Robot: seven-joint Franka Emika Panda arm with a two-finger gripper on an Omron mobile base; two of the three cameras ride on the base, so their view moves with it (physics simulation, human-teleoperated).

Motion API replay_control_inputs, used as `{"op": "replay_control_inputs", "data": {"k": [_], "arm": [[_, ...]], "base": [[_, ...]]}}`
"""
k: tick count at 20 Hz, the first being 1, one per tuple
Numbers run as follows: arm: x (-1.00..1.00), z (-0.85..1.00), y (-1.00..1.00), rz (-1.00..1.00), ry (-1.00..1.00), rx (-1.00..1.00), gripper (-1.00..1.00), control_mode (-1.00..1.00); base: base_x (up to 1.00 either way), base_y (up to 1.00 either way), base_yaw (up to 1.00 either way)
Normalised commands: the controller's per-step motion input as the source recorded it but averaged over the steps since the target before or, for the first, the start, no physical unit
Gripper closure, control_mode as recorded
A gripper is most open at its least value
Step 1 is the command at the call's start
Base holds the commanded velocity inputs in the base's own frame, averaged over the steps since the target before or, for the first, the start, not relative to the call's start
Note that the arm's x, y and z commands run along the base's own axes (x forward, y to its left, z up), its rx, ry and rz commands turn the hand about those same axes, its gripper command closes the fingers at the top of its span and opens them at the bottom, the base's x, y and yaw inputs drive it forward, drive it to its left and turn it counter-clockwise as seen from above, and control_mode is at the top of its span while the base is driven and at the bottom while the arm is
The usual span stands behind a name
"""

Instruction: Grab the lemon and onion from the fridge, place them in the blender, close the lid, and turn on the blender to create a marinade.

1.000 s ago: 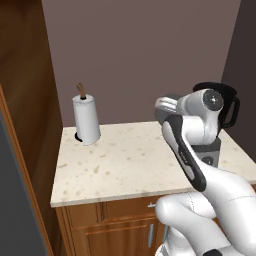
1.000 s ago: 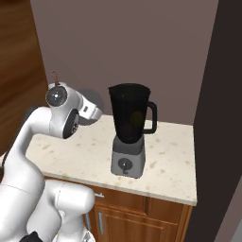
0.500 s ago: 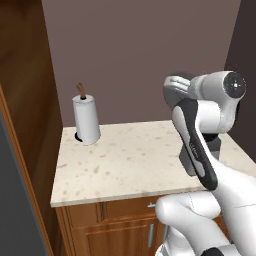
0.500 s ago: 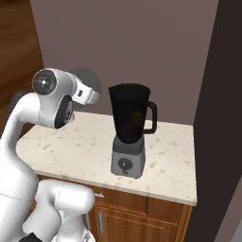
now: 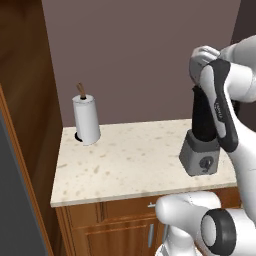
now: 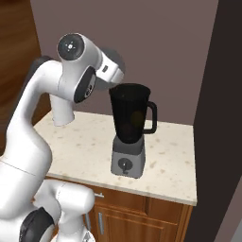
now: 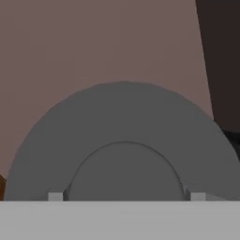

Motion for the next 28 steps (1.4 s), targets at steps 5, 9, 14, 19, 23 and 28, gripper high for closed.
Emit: {"op": "replay_control_inputs", "data": {"k": [5, 9, 14, 19, 23, 28], "arm": [[0.34, 0.28, -0.52, -0.07, 0.33, 0.04, 1.00, -1.00], [0.25, -0.48, -0.24, 0.00, 0.30, 0.00, 1.00, -1.00], [0.03, -0.65, -0.16, 0.00, 0.20, 0.00, 1.00, -1.00], [0.00, -0.52, -0.01, 0.00, 0.21, 0.00, 1.00, -1.00], [0.06, -0.26, 0.03, 0.00, 0.18, 0.00, 1.00, -1.00], [0.17, -0.01, 0.00, 0.00, 0.14, 0.00, 1.00, -1.00]], "base": [[0.00, 0.00, 0.00], [0.00, 0.00, 0.00], [0.00, 0.00, 0.00], [0.00, 0.00, 0.00], [0.00, 0.00, 0.00], [0.00, 0.00, 0.00]]}}
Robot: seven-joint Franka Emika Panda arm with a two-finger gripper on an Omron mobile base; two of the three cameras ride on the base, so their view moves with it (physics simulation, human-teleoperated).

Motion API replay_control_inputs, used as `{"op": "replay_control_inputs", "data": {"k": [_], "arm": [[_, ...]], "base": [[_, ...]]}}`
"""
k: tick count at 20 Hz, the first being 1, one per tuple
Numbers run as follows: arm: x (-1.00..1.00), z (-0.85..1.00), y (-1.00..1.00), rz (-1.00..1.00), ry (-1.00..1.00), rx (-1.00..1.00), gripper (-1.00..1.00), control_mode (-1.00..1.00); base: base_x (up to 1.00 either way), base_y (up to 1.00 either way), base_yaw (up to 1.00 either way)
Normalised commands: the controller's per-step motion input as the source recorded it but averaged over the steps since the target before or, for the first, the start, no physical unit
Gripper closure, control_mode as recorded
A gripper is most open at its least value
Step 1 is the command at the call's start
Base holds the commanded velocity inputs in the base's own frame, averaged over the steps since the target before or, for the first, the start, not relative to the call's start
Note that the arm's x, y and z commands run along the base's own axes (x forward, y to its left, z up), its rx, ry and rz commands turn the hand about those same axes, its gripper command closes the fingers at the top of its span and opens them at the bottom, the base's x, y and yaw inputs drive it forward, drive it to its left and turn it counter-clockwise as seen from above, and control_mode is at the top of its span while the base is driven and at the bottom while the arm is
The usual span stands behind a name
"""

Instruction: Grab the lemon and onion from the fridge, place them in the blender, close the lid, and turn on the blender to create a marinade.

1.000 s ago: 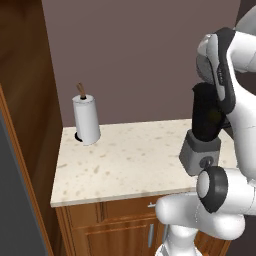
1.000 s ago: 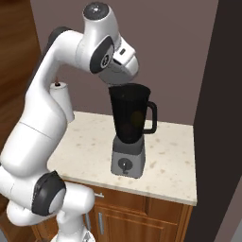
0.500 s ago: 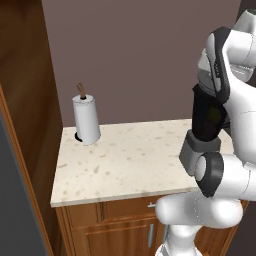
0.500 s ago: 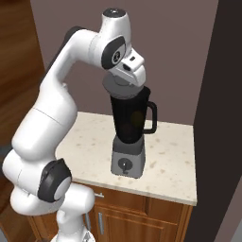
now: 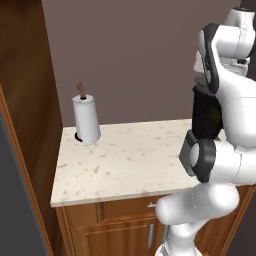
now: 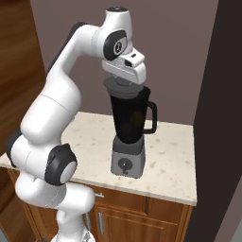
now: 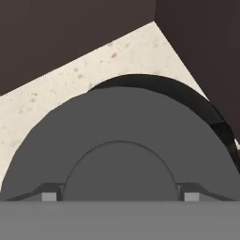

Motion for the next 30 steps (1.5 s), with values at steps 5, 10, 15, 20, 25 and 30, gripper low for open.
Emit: {"op": "replay_control_inputs", "data": {"k": [5, 10, 15, 20, 25, 30], "arm": [[-0.11, -0.13, -0.07, 0.00, 0.01, 0.00, 1.00, -1.00], [0.02, -0.05, 0.00, 0.00, -0.07, -0.01, 1.00, -1.00], [0.45, 0.00, -0.07, 0.00, -0.09, -0.01, 1.00, -1.00], [0.12, 0.00, -0.30, 0.00, -0.07, 0.00, 1.00, -1.00], [-0.04, -0.15, -0.14, 0.00, -0.05, -0.01, 1.00, -1.00], [-0.07, -0.35, 0.14, 0.00, -0.02, -0.08, 1.00, -1.00]], "base": [[0.00, 0.00, 0.00], [0.00, 0.00, 0.00], [0.00, 0.00, 0.00], [0.00, 0.00, 0.00], [0.00, 0.00, 0.00], [0.00, 0.00, 0.00]]}}
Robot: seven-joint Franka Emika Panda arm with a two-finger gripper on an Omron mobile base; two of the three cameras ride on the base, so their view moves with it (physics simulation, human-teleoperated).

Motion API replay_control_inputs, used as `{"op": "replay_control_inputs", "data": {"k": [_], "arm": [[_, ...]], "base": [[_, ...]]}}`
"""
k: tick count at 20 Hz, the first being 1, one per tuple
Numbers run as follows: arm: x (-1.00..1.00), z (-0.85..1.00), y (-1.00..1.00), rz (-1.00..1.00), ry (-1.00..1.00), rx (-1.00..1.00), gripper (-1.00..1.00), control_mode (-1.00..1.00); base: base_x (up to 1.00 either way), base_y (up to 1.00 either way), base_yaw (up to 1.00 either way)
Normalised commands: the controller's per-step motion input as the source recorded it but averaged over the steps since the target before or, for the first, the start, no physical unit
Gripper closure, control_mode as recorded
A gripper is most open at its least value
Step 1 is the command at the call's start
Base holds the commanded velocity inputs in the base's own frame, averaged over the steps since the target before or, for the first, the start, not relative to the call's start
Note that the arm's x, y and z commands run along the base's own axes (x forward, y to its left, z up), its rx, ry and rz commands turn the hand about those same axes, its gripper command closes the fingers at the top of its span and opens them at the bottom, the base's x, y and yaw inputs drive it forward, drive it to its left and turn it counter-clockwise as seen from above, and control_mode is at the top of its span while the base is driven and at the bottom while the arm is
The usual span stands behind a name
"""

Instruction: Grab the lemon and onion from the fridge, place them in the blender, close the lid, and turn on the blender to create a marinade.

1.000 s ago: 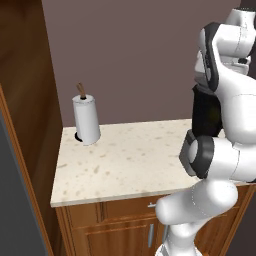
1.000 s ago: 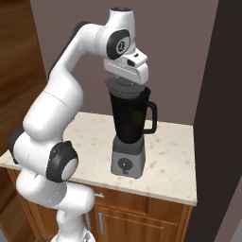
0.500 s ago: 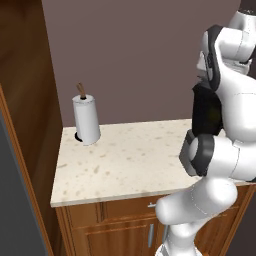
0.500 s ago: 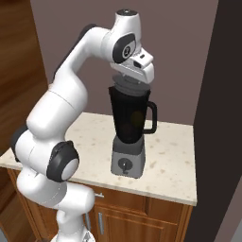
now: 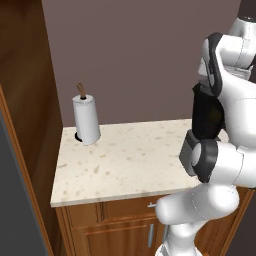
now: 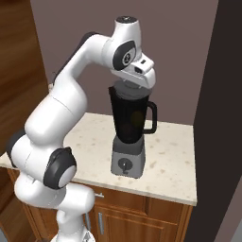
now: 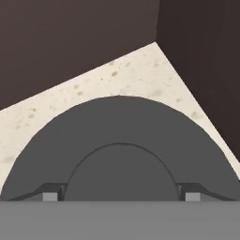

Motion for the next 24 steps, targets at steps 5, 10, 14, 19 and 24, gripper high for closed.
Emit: {"op": "replay_control_inputs", "data": {"k": [5, 10, 14, 19, 24], "arm": [[0.00, -0.37, 0.30, 0.00, 0.00, -0.11, 1.00, -1.00], [0.00, -0.28, 0.27, 0.00, 0.00, -0.09, 1.00, -1.00], [0.00, -0.07, 0.15, 0.00, 0.00, 0.00, 1.00, -1.00], [-0.01, -0.02, 0.05, 0.00, 0.00, 0.00, -1.00, -1.00], [0.00, 0.00, 0.03, 0.00, 0.00, 0.00, -1.00, -1.00]], "base": [[0.00, 0.00, 0.00], [0.00, 0.00, 0.00], [0.00, 0.00, 0.00], [0.00, 0.00, 0.00], [0.00, 0.00, 0.00]]}}
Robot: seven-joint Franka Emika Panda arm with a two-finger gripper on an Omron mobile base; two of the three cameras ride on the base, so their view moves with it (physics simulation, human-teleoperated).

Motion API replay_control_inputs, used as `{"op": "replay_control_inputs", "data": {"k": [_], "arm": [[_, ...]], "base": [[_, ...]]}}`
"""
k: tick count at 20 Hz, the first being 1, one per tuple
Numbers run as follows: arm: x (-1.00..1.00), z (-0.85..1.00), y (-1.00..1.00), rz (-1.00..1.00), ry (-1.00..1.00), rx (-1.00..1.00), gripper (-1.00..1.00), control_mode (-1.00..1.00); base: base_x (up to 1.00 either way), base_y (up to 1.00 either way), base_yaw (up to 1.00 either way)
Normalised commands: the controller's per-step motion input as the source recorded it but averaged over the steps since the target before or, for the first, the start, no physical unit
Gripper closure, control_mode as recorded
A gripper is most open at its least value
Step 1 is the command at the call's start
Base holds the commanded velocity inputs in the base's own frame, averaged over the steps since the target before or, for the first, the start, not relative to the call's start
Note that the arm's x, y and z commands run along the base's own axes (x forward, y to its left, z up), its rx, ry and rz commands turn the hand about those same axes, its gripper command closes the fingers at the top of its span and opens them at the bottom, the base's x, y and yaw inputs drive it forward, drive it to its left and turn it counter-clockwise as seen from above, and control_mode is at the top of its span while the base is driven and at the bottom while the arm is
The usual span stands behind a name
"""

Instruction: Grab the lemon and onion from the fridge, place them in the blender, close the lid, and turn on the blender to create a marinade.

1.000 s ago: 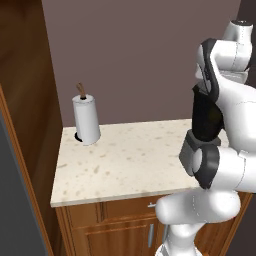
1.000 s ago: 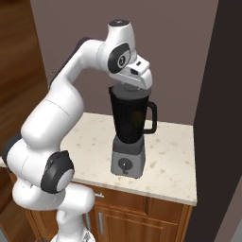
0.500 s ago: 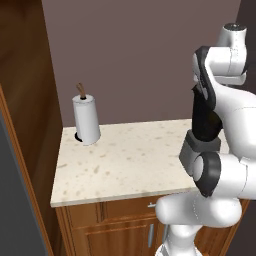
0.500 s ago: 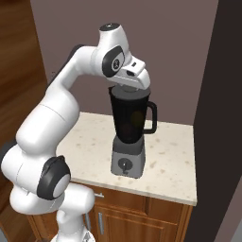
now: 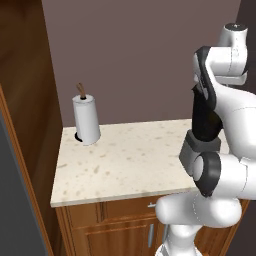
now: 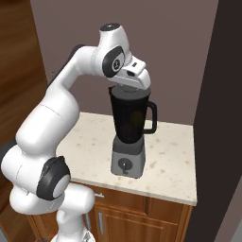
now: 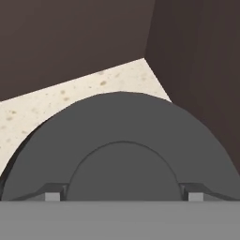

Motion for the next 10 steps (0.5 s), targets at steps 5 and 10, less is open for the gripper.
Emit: {"op": "replay_control_inputs", "data": {"k": [5, 10], "arm": [[0.00, 0.03, 0.07, 0.00, 0.00, 0.00, -1.00, -1.00], [-0.02, 0.13, 0.09, 0.00, 0.00, 0.00, -1.00, -1.00]], "base": [[0.00, 0.00, 0.00], [0.00, 0.00, 0.00]]}}
